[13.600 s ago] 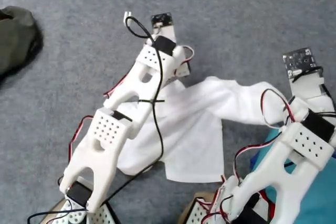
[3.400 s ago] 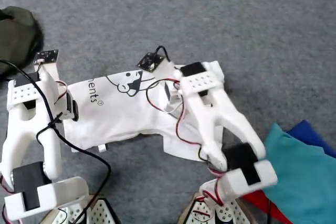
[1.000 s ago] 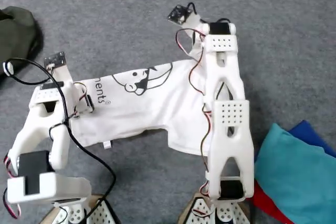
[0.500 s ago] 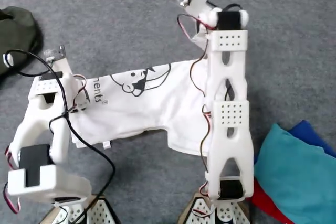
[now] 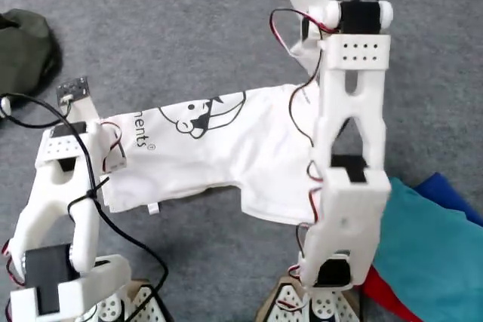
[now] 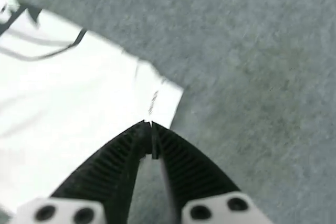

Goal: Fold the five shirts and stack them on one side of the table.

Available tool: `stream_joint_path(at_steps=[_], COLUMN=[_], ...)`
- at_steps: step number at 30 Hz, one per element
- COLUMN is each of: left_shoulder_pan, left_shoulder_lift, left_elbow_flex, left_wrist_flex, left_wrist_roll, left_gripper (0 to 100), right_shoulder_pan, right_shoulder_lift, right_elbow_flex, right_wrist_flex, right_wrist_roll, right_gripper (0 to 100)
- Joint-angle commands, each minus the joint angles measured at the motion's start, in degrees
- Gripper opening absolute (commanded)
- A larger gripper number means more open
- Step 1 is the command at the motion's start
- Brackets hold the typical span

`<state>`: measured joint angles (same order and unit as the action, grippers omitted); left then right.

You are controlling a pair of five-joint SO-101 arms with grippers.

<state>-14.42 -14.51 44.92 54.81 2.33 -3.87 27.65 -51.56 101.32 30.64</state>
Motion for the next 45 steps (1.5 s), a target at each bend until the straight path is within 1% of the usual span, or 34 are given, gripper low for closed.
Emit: stream_joint_path(at_steps=[1,4,7,10,14,18,20,24,29,32,35,37,40,45], left_shoulder_pan=[-1.1,-1.1,-1.1,-1.0,-1.1,-1.4,-1.4,-1.4,-1.5,-1.5,-1.5,-1.5,-1.3,-1.6], left_shoulder_lift=[-2.5,-2.4,-2.4,-2.4,-2.4,-2.4,-2.4,-2.4,-2.3,-2.3,-2.3,-2.7,-3.0,-3.0], left_elbow_flex=[1.1,2.1,2.2,3.8,6.7,8.8,9.1,9.2,9.3,9.6,9.6,9.4,6.1,-4.6], left_wrist_flex=[0.4,0.0,0.4,0.1,-0.1,-0.1,0.1,0.4,0.4,0.4,0.4,0.8,5.9,14.8], left_wrist_roll=[0.5,0.5,0.5,0.5,0.4,0.1,0.0,-2.8,-3.2,-3.3,-5.1,-5.5,-6.3,-6.0], left_gripper=[2,2,2,2,2,2,2,2,2,2,2,2,2,2], right_shoulder_pan=[-1.4,-1.4,-1.7,-1.5,0.0,3.5,5.1,8.7,14.1,15.8,13.9,11.8,8.4,4.7], right_shoulder_lift=[-11.2,-16.7,-22.1,-24.9,-24.0,-19.3,-15.8,-10.0,-8.7,-8.0,-8.3,-10.0,-13.8,-21.8], right_elbow_flex=[23.5,42.4,56.6,65.4,70.8,70.5,69.9,67.2,64.2,63.4,63.3,61.9,59.6,57.2], right_wrist_flex=[-6.1,-17.8,-25.7,-31.1,-36.9,-40.7,-42.0,-41.7,-41.6,-41.1,-41.1,-38.9,-34.7,-29.7], right_wrist_roll=[-0.5,-1.8,-2.2,-2.3,-2.3,-1.6,0.2,2.4,6.2,8.9,10.1,10.1,9.8,8.5], right_gripper=[0.5,0.5,0.5,0.5,0.5,0.5,0.5,0.5,0.5,0.5,0.5,0.5,0.5,0.5])
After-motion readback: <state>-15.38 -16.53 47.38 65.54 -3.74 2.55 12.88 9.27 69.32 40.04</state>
